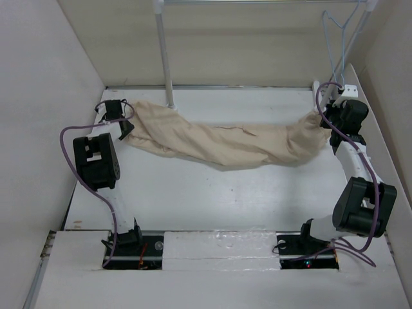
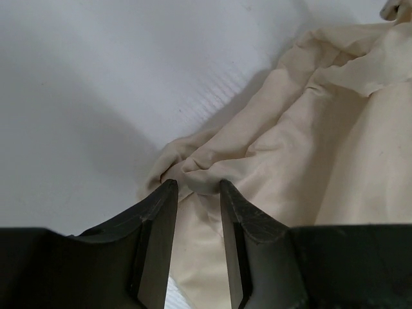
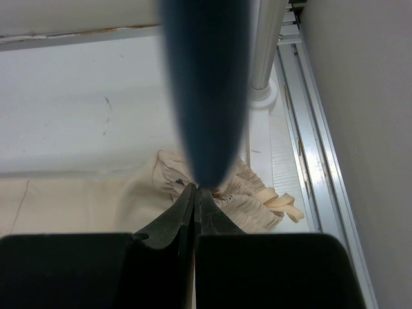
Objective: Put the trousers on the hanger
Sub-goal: Fold the trousers at the center of the board.
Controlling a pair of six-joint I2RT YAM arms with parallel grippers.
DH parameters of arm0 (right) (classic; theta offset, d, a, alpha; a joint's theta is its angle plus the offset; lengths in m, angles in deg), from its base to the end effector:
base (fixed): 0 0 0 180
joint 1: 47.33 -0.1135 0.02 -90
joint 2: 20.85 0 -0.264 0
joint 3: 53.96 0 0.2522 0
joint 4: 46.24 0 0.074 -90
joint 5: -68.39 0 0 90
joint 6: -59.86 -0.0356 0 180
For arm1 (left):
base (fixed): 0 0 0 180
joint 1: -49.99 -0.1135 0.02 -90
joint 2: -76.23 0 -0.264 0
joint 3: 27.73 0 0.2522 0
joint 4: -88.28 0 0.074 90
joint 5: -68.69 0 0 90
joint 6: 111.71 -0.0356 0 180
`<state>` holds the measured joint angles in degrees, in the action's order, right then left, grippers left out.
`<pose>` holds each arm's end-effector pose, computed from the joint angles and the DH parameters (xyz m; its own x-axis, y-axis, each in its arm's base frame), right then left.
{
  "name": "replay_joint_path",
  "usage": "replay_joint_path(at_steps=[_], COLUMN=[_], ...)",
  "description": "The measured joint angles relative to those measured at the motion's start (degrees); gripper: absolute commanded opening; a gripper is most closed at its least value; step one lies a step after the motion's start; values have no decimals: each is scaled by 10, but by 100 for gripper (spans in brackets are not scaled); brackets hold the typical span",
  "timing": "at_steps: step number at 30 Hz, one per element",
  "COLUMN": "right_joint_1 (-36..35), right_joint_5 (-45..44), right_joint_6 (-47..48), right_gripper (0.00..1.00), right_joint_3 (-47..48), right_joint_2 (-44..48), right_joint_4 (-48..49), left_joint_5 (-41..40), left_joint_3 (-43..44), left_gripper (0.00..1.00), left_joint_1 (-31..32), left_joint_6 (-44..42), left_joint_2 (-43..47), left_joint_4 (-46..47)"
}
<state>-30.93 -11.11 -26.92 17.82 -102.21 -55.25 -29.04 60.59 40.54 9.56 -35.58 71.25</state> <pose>0.3206 -0.0876 0.2978 -0.3116 0.0341 -0.9496 0.0946 0.9955 0.0048 0.4258 0.0757 0.1871 -0.4110 -0.5898 -0.6951 -0.5579 0.7657 -0.3199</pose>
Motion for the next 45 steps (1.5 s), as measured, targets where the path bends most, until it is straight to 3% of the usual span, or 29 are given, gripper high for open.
replay_joint_path(at_steps=[8,10,13,16,28,39,45], right_joint_1=[0,0,0,0,0,28,41], right_joint_5=[0,0,0,0,-1,6,14], right_joint_6=[0,0,0,0,0,0,0], right_gripper=[0,0,0,0,0,0,0], right_joint_3=[0,0,0,0,0,0,0], right_joint_2=[0,0,0,0,0,-2,-2], right_joint_4=[0,0,0,0,0,0,0], left_joint_5=[2,2,2,2,-3,-3,-17], left_joint_3=[6,8,9,10,21,9,-32], left_gripper=[20,10,9,0,0,0,0], left_joint_1=[0,0,0,0,0,0,0], left_joint_6=[0,0,0,0,-6,-14,-20], left_joint_2=[-8,-8,-8,-8,3,123,107], left_joint_4=[4,6,8,9,-8,-22,-35])
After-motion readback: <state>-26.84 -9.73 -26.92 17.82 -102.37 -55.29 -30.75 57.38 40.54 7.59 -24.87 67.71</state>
